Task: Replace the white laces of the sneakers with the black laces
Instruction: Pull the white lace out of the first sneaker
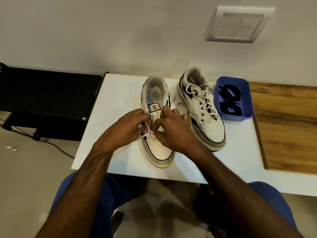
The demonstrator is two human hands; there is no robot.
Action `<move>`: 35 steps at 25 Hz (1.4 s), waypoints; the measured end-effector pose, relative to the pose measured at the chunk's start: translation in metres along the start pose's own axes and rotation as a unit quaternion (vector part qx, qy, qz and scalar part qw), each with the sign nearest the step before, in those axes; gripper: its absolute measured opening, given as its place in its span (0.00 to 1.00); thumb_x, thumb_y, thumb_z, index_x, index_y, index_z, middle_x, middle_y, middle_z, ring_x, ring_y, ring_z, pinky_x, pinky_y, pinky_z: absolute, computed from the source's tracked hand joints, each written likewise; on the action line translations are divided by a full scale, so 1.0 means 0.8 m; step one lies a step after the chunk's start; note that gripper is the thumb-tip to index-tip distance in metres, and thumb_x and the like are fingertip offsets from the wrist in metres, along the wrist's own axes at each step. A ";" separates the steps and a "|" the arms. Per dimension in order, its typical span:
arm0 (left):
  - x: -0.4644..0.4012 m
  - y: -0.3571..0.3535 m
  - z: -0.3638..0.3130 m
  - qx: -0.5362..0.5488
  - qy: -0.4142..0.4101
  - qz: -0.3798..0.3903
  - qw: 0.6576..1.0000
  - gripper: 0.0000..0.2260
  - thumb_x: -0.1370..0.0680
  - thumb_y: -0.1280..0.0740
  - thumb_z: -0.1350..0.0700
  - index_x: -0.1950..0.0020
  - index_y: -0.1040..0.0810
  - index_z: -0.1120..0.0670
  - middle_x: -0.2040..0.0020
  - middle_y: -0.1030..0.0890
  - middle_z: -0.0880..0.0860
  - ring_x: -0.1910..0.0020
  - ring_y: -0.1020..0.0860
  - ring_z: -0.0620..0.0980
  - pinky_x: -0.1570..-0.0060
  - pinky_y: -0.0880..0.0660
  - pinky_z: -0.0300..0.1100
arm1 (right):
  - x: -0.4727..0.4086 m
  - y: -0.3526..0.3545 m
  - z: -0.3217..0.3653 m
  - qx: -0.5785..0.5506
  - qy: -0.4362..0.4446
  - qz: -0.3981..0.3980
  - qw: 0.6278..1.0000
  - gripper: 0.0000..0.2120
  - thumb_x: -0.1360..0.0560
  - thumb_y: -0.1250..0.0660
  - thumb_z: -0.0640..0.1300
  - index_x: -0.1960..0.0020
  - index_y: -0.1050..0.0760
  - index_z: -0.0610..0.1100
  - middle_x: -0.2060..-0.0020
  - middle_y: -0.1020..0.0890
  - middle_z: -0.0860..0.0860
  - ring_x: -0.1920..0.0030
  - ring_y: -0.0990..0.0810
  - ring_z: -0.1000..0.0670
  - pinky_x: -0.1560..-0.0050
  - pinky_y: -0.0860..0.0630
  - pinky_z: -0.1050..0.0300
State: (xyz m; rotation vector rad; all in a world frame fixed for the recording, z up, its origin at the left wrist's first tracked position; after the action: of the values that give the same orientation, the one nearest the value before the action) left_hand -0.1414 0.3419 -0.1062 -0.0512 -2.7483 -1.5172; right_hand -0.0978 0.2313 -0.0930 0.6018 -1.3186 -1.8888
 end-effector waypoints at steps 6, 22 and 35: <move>0.001 0.001 -0.001 -0.004 -0.003 0.002 1.000 0.09 0.26 0.25 0.64 0.50 0.19 0.55 0.54 0.24 0.52 0.54 0.26 0.50 0.54 0.24 0.49 | -0.001 0.000 -0.002 0.009 -0.008 -0.015 1.000 0.09 0.21 0.36 0.51 0.47 0.18 0.51 0.51 0.34 0.54 0.45 0.30 0.48 0.48 0.40 0.50; -0.002 -0.002 0.001 0.008 0.001 0.007 1.000 0.10 0.27 0.24 0.63 0.48 0.19 0.54 0.52 0.24 0.51 0.53 0.25 0.49 0.53 0.24 0.49 | 0.011 0.029 -0.012 0.019 0.070 -0.101 0.992 0.09 0.26 0.30 0.52 0.49 0.17 0.51 0.52 0.31 0.51 0.49 0.30 0.46 0.49 0.37 0.49; -0.002 -0.002 0.001 0.008 -0.001 0.008 1.000 0.09 0.25 0.25 0.63 0.49 0.19 0.54 0.52 0.25 0.49 0.52 0.24 0.49 0.52 0.24 0.47 | 0.008 0.052 -0.026 0.037 0.029 -0.146 0.988 0.07 0.31 0.27 0.50 0.58 0.20 0.47 0.52 0.29 0.49 0.49 0.28 0.45 0.49 0.34 0.46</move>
State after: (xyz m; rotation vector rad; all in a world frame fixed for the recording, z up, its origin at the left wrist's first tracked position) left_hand -0.1398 0.3415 -0.1076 -0.0757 -2.7535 -1.4922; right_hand -0.0738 0.2056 -0.0616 0.9232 -1.3242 -2.0433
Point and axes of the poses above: each hand's wrist, its own x-axis away from the middle knuckle, its own y-axis out of the back of the hand, z = x × y, the point moved 8 cm from there along -x, towards the middle knuckle
